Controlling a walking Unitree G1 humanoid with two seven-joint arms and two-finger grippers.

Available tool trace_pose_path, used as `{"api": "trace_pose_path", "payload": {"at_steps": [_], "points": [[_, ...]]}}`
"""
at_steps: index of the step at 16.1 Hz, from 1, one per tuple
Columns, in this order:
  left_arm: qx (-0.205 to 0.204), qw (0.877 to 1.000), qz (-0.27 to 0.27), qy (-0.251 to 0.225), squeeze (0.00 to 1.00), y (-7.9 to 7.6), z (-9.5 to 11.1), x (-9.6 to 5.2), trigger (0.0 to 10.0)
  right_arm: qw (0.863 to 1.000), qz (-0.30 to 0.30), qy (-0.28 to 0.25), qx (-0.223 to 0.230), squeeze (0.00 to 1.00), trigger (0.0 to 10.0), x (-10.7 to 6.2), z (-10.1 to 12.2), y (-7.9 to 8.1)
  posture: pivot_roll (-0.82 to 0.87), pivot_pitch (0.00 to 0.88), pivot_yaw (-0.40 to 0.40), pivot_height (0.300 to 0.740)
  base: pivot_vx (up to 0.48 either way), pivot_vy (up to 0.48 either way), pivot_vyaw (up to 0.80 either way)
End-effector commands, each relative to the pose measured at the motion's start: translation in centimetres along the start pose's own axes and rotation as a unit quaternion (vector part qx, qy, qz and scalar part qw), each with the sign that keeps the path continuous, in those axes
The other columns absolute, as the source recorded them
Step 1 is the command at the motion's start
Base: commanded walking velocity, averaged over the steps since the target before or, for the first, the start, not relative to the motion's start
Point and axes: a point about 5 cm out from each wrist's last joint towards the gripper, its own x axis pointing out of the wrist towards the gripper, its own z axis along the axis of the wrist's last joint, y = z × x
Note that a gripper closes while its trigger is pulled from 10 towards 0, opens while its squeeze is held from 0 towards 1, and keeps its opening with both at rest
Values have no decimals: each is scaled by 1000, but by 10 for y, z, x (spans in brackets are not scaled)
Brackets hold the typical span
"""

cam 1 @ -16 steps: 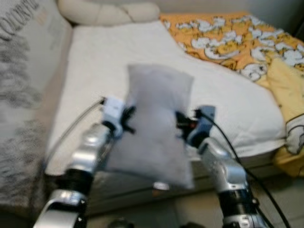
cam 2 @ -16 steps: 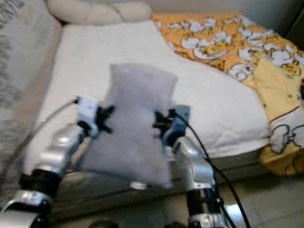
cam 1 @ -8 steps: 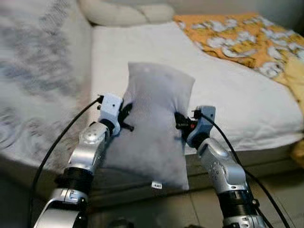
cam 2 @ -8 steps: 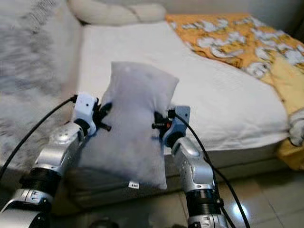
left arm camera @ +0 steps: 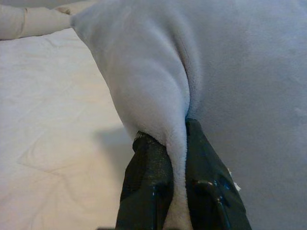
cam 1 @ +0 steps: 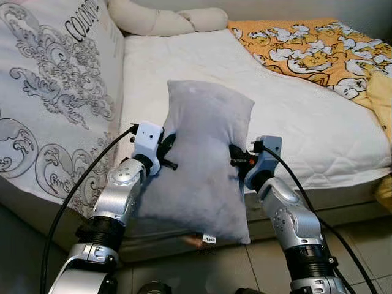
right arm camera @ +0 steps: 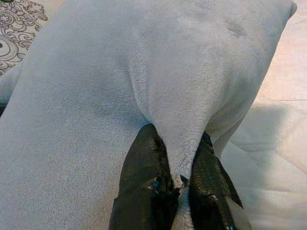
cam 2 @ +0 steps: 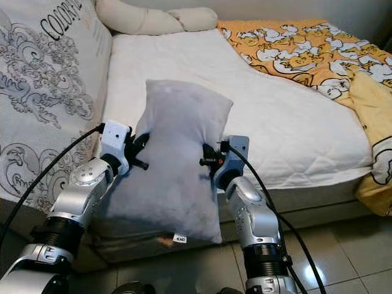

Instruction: Clean up the room

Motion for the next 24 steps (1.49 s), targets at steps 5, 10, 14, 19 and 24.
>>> {"api": "trace_pose_path", "payload": {"at_steps": [5, 10, 14, 19, 24], "points": [[15, 1000, 15, -13, 0, 7, 13, 4, 10000, 1000, -2, -18, -12, 0, 10000, 4, 10, 0, -30, 0, 16, 740, 0, 0, 160], [14, 1000, 17, -13, 0, 9, 15, 6, 10000, 1000, -4, -17, -12, 0, 10000, 5, 11, -1, -33, 0, 21, 740, 233, 0, 0], [14, 1000, 17, -12, 0, 9, 15, 7, 10000, 1000, -6, -16, -15, 0, 10000, 6, 11, -2, -33, 0, 22, 740, 314, 0, 0], [15, 1000, 21, -12, 0, 11, 16, 7, 10000, 1000, -2, -13, -24, 0, 10000, 8, 12, -3, -33, 0, 22, 740, 316, 0, 0], [15, 999, 28, -13, 0, 14, 17, 8, 10000, 999, 7, -5, -36, 0, 10000, 9, 12, -1, -33, 0, 22, 740, 320, 0, 728]]}}
